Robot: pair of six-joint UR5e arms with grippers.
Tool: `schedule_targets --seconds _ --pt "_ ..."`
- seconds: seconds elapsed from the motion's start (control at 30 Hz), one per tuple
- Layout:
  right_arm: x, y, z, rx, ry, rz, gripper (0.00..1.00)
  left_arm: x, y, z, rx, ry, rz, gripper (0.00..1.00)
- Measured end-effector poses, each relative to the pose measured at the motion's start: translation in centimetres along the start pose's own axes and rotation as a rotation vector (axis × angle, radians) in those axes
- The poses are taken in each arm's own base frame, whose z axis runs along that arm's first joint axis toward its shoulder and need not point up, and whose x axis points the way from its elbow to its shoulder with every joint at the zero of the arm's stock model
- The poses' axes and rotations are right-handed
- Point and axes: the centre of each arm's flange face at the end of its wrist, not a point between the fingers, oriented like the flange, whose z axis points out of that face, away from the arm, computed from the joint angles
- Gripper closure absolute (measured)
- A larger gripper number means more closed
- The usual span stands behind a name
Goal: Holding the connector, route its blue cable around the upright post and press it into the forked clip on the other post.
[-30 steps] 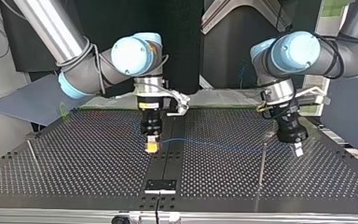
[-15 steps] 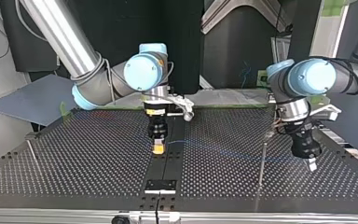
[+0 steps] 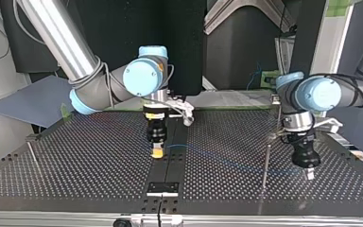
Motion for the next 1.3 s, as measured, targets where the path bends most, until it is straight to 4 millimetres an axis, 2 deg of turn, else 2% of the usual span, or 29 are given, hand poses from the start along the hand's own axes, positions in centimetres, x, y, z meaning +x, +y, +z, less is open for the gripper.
schedule_targets --seconds 0.43,0.47,0.63,0.7,0.73,0.8,0.87,1.13,1.2,1.23,1.3 --pt "-2.9 0.5 0.7 -0.051 -0.046 -0.016 1.0 4.7 -0.1 0.1 0.08 0.106 -0.008 0.83" --pt "-3.1 0.5 0.7 -0.053 -0.048 -0.016 1.0 5.1 -0.2 0.1 0.085 0.113 -0.008 0.8" --pt "-4.4 0.7 0.6 -0.058 -0.058 -0.015 1.0 5.7 -0.8 -0.2 0.104 0.129 -0.017 0.77" --pt "-4.9 0.7 0.5 -0.059 -0.061 -0.014 1.0 5.8 -1.2 -0.4 0.112 0.135 -0.027 0.67" --pt "-5.2 0.7 0.5 -0.058 -0.065 -0.015 1.0 5.9 -1.3 -0.4 0.115 0.137 -0.033 0.67" --pt "-5.7 0.7 0.3 -0.058 -0.072 -0.018 1.0 6.0 -1.6 -0.6 0.125 0.143 -0.046 0.53" --pt "-6.2 0.8 0.2 -0.059 -0.082 -0.021 1.0 6.1 -1.9 -0.7 0.131 0.147 -0.056 0.49" --pt "-8.9 1.0 -0.6 -0.064 -0.107 -0.032 1.0 6.2 -2.5 -1.1 0.135 0.156 -0.065 0.49" --pt "-9.5 1.1 -0.7 -0.066 -0.109 -0.033 1.0 6.3 -2.6 -1.1 0.139 0.157 -0.069 0.41" --pt "-9.9 1.2 -0.8 -0.069 -0.11 -0.034 1.0 6.3 -2.6 -1.1 0.143 0.156 -0.073 0.41" --pt "-10.6 1.4 -0.9 -0.073 -0.114 -0.035 1.0 6.3 -2.8 -1.1 0.153 0.156 -0.09 0.25"
